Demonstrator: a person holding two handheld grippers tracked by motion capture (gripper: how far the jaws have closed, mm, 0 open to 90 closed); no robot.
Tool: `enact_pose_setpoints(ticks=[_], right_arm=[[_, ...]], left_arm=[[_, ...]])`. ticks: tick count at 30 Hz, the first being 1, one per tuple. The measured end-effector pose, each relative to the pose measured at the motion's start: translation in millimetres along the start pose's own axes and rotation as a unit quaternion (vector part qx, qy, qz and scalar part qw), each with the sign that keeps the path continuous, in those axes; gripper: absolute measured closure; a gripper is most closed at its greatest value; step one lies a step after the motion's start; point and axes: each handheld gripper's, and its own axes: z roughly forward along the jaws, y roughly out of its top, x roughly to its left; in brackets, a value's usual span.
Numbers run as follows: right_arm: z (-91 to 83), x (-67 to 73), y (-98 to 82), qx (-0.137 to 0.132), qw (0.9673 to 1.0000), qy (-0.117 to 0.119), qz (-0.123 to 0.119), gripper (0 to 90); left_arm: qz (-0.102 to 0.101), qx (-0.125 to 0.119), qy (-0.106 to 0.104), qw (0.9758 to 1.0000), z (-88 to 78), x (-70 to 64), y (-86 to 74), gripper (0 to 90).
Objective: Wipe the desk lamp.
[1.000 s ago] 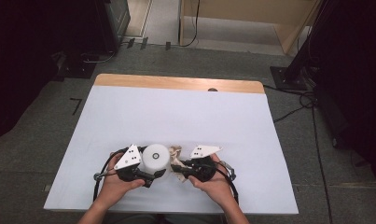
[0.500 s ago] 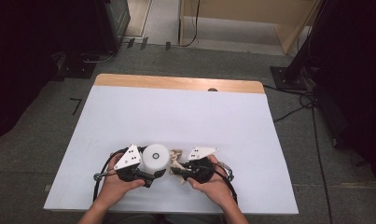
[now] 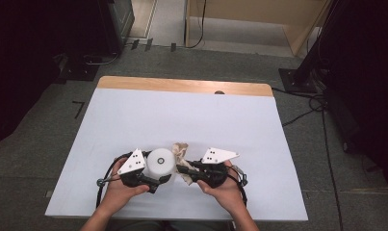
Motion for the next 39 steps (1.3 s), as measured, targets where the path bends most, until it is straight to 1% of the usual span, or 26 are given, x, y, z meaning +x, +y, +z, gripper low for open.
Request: enact_pose_setpoints(ticks=[2,4,5,7,8,10,12,14,15,16,18,19,20,21,22,23,24,26,28,29,31,33,34,36,39], right_arm=[[8.1,-4.9,-8.4,0.029,0.9994,-0.004,0.019,76.6],[16.2,-8.3,-16.4,0.062,0.9974,-0.006,0.037,76.6],[19.2,-9.5,-19.5,0.076,0.9962,-0.009,0.041,76.6],[22.5,-10.4,-22.6,0.088,0.9952,-0.013,0.041,76.6],[23.0,-10.6,-22.8,0.089,0.9951,-0.014,0.041,76.6],[22.5,-10.9,-22.5,0.088,0.9952,-0.016,0.039,76.5],[22.4,-11.7,-23.0,0.085,0.9955,-0.019,0.037,76.5],[22.1,-13.1,-23.7,0.084,0.9955,-0.024,0.038,76.4],[22.0,-13.8,-24.3,0.083,0.9954,-0.028,0.04,76.4],[21.8,-14.7,-24.7,0.082,0.9954,-0.03,0.039,76.4],[21.7,-15.7,-25.7,0.083,0.9951,-0.031,0.043,76.4],[21.8,-16.4,-26.1,0.085,0.9951,-0.03,0.04,76.4],[21.8,-16.3,-26.4,0.087,0.995,-0.027,0.04,76.4],[22.0,-16.0,-26.7,0.09,0.995,-0.02,0.039,76.4],[22.6,-15.3,-27.3,0.096,0.9947,-0.011,0.037,76.3],[23.3,-14.2,-28.0,0.104,0.994,-0.004,0.034,76.4],[24.2,-13.2,-28.8,0.109,0.9936,-0.003,0.028,76.4],[25.5,-12.1,-29.3,0.116,0.993,-0.003,0.022,76.4],[26.1,-11.3,-28.8,0.114,0.9932,-0.002,0.02,76.5],[26.1,-10.8,-28.5,0.113,0.9934,-0.003,0.019,76.5],[26.2,-9.1,-27.6,0.105,0.9943,-0.003,0.016,76.5],[25.6,-7.3,-25.9,0.097,0.9952,-0.002,0.012,76.6],[24.7,-5.6,-24.4,0.092,0.9957,0.002,0.011,76.5],[23.6,-4.0,-22.1,0.085,0.9964,0.003,0.004,76.6],[21.1,-0.4,-17.6,0.08,0.9967,-0.003,-0.012,76.6]], left_arm=[[-0.001,0.0,-0.001,1.0,0.3,0.2,-0.1,7.4],[-0.002,0.0,-0.001,1.0,0.4,0.2,-0.2,7.4],[-0.002,0.0,-0.001,1.0,0.5,0.2,-0.2,7.3],[-0.001,-0.002,0.001,1.0,0.6,-0.2,-0.4,7.2],[-0.001,-0.003,0.002,1.0,0.4,-0.5,-0.6,7.2],[0.002,-0.001,0.013,0.9999,0.2,-2.7,-1.2,6.1],[-0.002,0.004,0.032,0.9995,0.3,-7.0,-1.6,0.7],[-0.013,-0.004,0.053,0.9985,-0.3,-13.8,-0.5,0.2],[-0.014,-0.006,0.062,0.9979,-0.3,-16.2,0.4,0.0],[-0.017,-0.01,0.077,0.9969,0.2,-19.9,1.9,0.0],[-0.021,-0.014,0.109,0.9937,1.9,-27.0,4.6,0.0],[-0.025,-0.018,0.117,0.9926,3.0,-30.2,5.2,0.0],[-0.028,-0.019,0.122,0.992,4.0,-32.8,5.5,0.0],[-0.027,-0.015,0.133,0.9906,5.0,-35.4,5.7,0.3],[-0.025,-0.014,0.147,0.9888,5.6,-36.9,5.7,2.8],[-0.028,-0.019,0.153,0.9877,4.4,-36.5,5.4,6.9],[-0.035,-0.019,0.148,0.9882,3.5,-34.9,5.1,8.4],[-0.034,-0.02,0.139,0.9895,2.1,-32.0,5.0,8.5],[-0.029,-0.022,0.126,0.9914,1.3,-27.1,4.7,8.6],[-0.03,-0.026,0.114,0.9927,0.7,-22.7,4.4,8.6],[-0.027,-0.029,0.098,0.9944,-0.3,-15.9,4.2,8.6],[-0.015,-0.036,0.078,0.9961,-1.1,-7.9,3.6,8.6],[-0.011,-0.039,0.073,0.9965,-1.3,-6.2,3.4,8.7],[0.008,-0.045,0.056,0.9974,-2.7,-2.4,4.2,8.7],[0.016,-0.038,0.044,0.9981,-3.3,0.0,5.5,8.7]])
